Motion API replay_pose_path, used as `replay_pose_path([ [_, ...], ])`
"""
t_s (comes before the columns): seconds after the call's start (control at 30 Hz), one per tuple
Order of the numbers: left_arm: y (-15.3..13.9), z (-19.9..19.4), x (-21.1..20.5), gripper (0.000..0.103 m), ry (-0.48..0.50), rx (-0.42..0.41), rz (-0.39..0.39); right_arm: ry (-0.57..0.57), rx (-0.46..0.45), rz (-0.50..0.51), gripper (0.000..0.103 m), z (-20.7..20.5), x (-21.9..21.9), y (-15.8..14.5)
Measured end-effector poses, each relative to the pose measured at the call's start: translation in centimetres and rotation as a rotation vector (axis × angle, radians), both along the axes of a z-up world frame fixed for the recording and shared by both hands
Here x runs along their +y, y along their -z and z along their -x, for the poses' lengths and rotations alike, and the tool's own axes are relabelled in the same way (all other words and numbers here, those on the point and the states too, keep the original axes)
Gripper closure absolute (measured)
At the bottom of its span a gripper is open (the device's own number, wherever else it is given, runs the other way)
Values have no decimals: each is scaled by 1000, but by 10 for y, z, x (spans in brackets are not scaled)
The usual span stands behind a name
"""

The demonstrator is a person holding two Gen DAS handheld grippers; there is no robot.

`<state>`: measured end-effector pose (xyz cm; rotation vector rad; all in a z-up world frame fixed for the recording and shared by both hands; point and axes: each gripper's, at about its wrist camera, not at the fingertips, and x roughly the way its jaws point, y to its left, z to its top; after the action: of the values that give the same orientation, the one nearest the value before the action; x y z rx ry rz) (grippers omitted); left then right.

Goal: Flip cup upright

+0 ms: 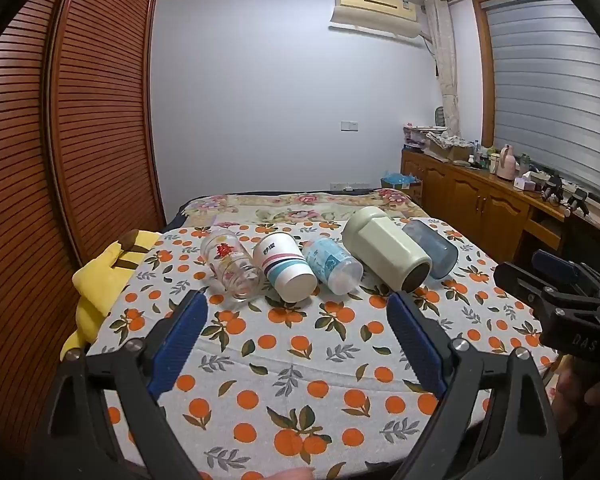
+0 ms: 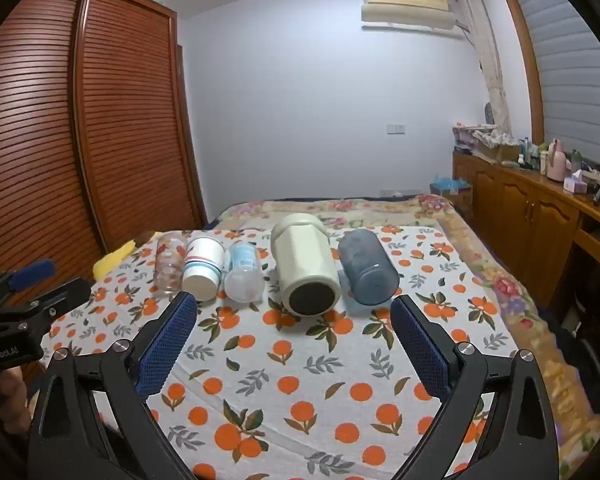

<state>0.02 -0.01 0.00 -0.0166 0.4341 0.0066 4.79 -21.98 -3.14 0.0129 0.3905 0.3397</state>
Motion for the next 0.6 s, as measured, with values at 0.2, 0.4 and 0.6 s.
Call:
replay_pose_path([
  [0.2,0,0,0,11,0,-7,-2,2,-5,-5,4,1,-1,0],
  [0.4,0,0,0,11,1,-10,-2,2,-6,-4,4,1,-1,-1],
  [0.6,0,0,0,11,0,-11,-2,3,-8,-4,4,2,0,-1],
])
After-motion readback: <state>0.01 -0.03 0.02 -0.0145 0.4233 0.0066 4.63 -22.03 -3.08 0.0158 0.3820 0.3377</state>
